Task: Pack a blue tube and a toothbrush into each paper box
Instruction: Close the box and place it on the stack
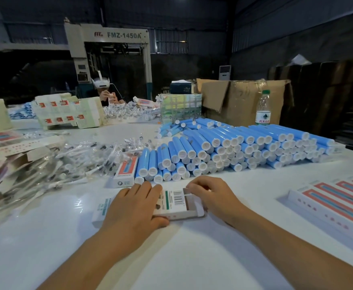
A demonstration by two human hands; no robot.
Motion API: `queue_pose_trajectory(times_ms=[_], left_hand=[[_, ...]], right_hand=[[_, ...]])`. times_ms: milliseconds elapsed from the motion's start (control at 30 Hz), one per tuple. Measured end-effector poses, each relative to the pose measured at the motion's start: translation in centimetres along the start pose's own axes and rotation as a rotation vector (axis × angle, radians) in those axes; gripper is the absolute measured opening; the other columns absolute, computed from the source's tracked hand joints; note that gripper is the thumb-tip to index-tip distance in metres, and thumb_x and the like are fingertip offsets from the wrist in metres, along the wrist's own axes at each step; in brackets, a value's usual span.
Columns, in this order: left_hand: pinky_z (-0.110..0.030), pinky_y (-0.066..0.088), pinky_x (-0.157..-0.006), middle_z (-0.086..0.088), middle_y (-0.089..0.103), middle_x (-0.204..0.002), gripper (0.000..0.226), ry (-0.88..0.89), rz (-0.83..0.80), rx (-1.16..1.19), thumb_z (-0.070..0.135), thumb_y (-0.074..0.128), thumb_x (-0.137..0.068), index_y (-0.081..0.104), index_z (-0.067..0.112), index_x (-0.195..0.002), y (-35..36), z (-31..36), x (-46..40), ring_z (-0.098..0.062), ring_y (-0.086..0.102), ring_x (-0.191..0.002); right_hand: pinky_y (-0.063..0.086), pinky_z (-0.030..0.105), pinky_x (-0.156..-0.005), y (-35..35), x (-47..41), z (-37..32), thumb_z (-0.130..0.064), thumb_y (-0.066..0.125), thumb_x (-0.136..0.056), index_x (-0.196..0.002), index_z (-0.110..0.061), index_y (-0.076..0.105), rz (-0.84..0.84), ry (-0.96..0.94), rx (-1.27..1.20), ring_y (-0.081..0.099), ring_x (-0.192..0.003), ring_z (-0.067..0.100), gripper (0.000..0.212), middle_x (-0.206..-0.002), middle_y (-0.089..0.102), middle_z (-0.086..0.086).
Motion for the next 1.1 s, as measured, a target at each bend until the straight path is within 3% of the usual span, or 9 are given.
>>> queue_pose_trajectory(times_ms=[167, 300, 433, 500, 567, 667, 767, 933, 1100], left_hand=[[-0.026, 0.028, -0.087, 0.013, 0.038, -0.124, 0.061, -0.017, -0.008, 0.046, 0.068, 0.037, -0.087, 0.024, 0.032, -0.134, 0.3, 0.0, 0.5, -0.009, 0.035, -0.106], [-0.031, 0.029, -0.094, 0.01, 0.038, -0.126, 0.063, -0.003, -0.025, 0.054, 0.067, 0.034, -0.088, 0.023, 0.028, -0.136, 0.9, 0.5, 0.3, -0.014, 0.035, -0.112], [-0.032, 0.028, -0.091, 0.011, 0.037, -0.126, 0.066, 0.001, -0.024, 0.081, 0.071, 0.031, -0.086, 0.023, 0.028, -0.136, 1.2, 0.6, 0.2, -0.013, 0.034, -0.11], [-0.033, 0.028, -0.088, 0.011, 0.039, -0.123, 0.063, 0.004, -0.025, 0.076, 0.072, 0.032, -0.084, 0.027, 0.029, -0.131, 1.2, 0.7, 0.2, -0.013, 0.035, -0.105], [-0.035, 0.029, -0.087, 0.009, 0.041, -0.12, 0.059, 0.0, -0.044, 0.068, 0.071, 0.035, -0.084, 0.031, 0.029, -0.125, 1.2, 0.7, 0.1, -0.014, 0.034, -0.096], [-0.036, 0.029, -0.084, 0.008, 0.044, -0.116, 0.055, -0.014, -0.059, 0.084, 0.069, 0.042, -0.083, 0.035, 0.029, -0.118, 1.2, 0.8, -0.2, -0.013, 0.026, -0.087], [-0.037, 0.029, -0.084, 0.006, 0.044, -0.115, 0.053, -0.008, -0.064, 0.09, 0.066, 0.045, -0.084, 0.035, 0.028, -0.118, 1.2, 1.0, -0.4, -0.015, 0.031, -0.089], [-0.037, 0.029, -0.084, 0.005, 0.043, -0.116, 0.051, 0.017, -0.053, 0.079, 0.065, 0.042, -0.085, 0.033, 0.027, -0.118, 1.3, 1.1, -0.6, -0.018, 0.038, -0.098], [-0.035, 0.03, -0.084, 0.008, 0.043, -0.115, 0.052, 0.012, -0.049, 0.088, 0.068, 0.042, -0.084, 0.033, 0.03, -0.118, 1.5, 1.0, -0.7, -0.014, 0.032, -0.091]], right_hand=[[0.043, 0.016, -0.06, -3.5, -0.4, -1.2, -0.014, 0.056, -0.091, -0.073, -0.023, 0.066, 0.216, -0.026, 0.1, 0.055, -0.066, 0.006, 0.022, -0.074, 0.066, -0.007], [0.036, 0.014, -0.045, -5.3, -3.2, -4.4, -0.012, 0.051, -0.092, -0.078, -0.019, 0.066, 0.296, -0.048, 0.296, 0.049, -0.05, 0.0, 0.022, -0.068, 0.063, -0.007], [0.046, 0.03, -0.059, -5.5, -9.0, -8.1, -0.012, 0.044, -0.095, -0.085, -0.012, 0.06, 0.252, -0.075, 0.64, 0.057, -0.075, 0.026, 0.019, -0.082, 0.06, 0.004], [0.049, 0.037, -0.067, -5.3, -12.3, -8.7, -0.011, 0.042, -0.096, -0.099, -0.005, 0.058, 0.209, -0.032, 0.83, 0.057, -0.084, 0.031, 0.016, -0.095, 0.059, 0.015], [0.048, 0.035, -0.063, -4.6, -14.8, -8.3, -0.008, 0.043, -0.093, -0.097, -0.005, 0.056, 0.123, 0.031, 1.003, 0.057, -0.079, 0.028, 0.013, -0.094, 0.058, 0.018], [0.039, 0.031, -0.056, -3.1, -17.1, -6.5, -0.009, 0.045, -0.09, -0.077, -0.011, 0.05, -0.008, 0.134, 1.208, 0.043, -0.059, 0.018, 0.014, -0.075, 0.048, 0.007], [0.037, 0.031, -0.057, -2.3, -18.4, -5.5, -0.014, 0.043, -0.092, -0.075, -0.016, 0.046, 0.004, 0.145, 1.363, 0.044, -0.06, 0.015, 0.017, -0.076, 0.048, 0.0], [0.034, 0.029, -0.054, -2.3, -19.3, -4.7, -0.017, 0.047, -0.091, -0.084, -0.016, 0.05, -0.011, 0.17, 1.386, 0.045, -0.064, 0.018, 0.007, -0.08, 0.05, 0.001], [0.035, 0.027, -0.05, -3.5, -18.8, -5.1, -0.015, 0.054, -0.087, -0.07, -0.012, 0.049, 0.017, 0.147, 1.255, 0.045, -0.057, 0.016, 0.019, -0.069, 0.05, 0.003]])
Point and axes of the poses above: each hand's wrist, its own x-axis away from the middle knuckle, its own y-axis out of the palm, z = x × y, the point moved 9 cm from there along -x, towards the middle knuckle
